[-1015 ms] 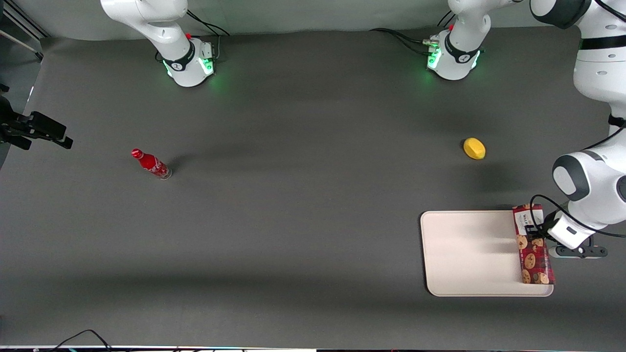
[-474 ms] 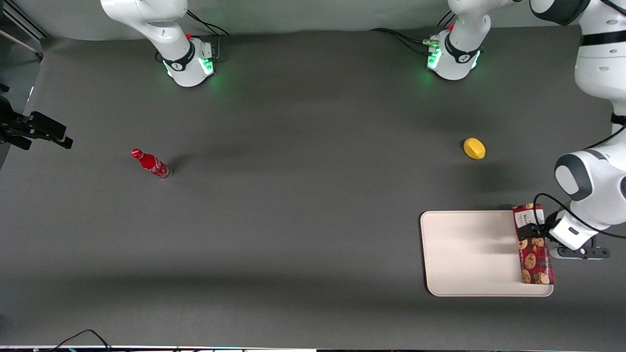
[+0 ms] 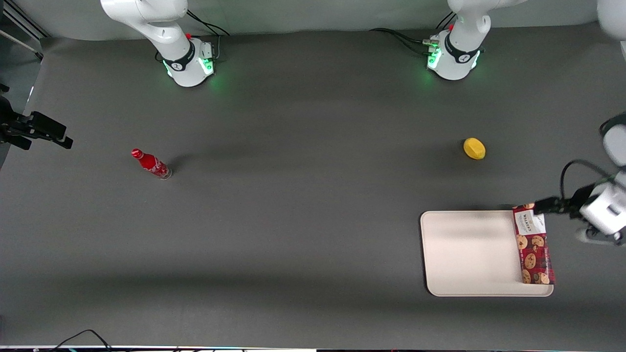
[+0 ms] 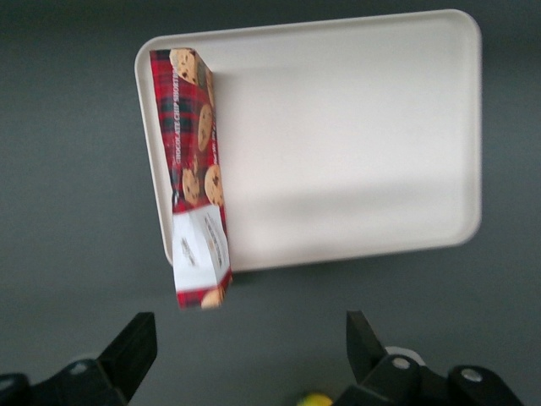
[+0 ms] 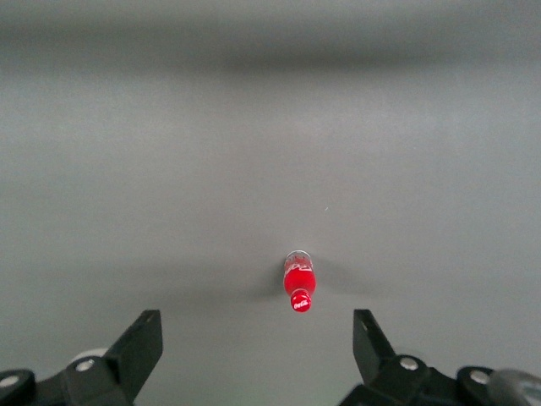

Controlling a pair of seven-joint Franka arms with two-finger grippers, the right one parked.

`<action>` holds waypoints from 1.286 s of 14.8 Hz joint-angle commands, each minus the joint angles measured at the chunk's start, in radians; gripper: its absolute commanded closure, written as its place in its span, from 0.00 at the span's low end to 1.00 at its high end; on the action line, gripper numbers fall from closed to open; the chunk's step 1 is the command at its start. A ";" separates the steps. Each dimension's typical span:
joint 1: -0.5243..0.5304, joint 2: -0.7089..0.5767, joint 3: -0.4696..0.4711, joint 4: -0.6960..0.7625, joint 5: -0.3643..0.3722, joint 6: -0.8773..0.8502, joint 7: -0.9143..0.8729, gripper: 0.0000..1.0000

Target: Place red cookie box on tray

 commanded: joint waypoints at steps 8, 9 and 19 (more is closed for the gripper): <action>-0.082 -0.485 -0.023 -0.245 0.050 -0.310 -0.167 0.00; -0.079 -0.500 -0.043 -0.258 0.050 -0.313 -0.178 0.00; -0.226 -0.464 0.017 -0.235 0.085 -0.240 -0.250 0.00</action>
